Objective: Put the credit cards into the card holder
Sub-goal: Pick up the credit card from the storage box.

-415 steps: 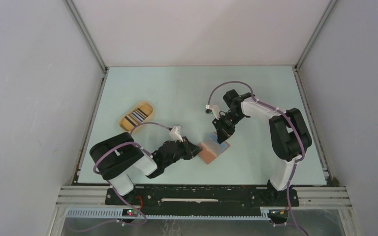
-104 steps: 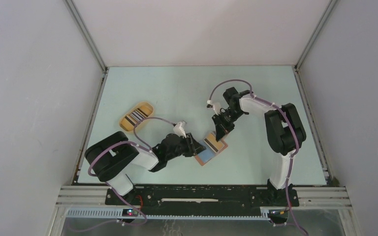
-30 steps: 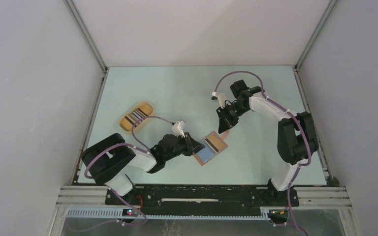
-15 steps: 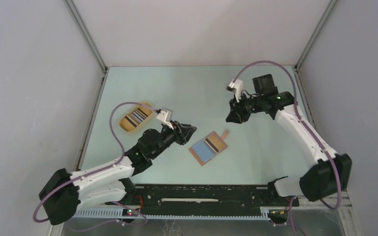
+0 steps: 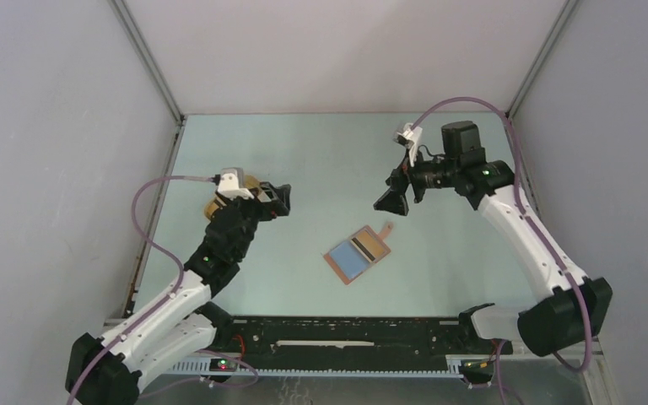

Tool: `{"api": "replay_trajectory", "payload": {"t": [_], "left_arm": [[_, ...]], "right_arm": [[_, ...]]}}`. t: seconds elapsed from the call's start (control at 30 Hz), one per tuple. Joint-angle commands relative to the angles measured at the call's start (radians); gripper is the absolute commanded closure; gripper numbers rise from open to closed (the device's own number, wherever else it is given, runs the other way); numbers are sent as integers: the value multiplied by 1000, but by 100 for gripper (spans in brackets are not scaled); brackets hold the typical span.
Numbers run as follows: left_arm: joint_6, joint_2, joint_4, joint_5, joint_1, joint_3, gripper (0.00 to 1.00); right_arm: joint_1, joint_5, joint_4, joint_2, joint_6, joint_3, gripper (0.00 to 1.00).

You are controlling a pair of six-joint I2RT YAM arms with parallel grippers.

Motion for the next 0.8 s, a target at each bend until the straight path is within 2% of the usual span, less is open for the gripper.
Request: {"api": "replay_trajectory", "payload": {"t": [0.0,0.17,0.37,0.5,0.53,0.63,0.77], "left_arm": [[-126,38,-94,59,153,64,0],[-254,166,-82,130,311,82,1],[-286,518,-275,168,397,384,5],[-359,713,-290,304,451,512,27],[-372,737,-290,308,452,530,29],[-373,771,-297,288,451,552,30],[-361,740,-413,98,448,546,30]], "right_arm": [[-5,-113,9,69,31,-41,1],[-5,-119,14,122,22,-73,4],[-5,-117,0,171,7,-73,6],[-5,-116,-1,195,0,-73,7],[-5,-113,-3,199,-3,-72,7],[-8,-109,-7,209,-10,-73,7],[-8,-114,-7,212,-17,-73,7]]}}
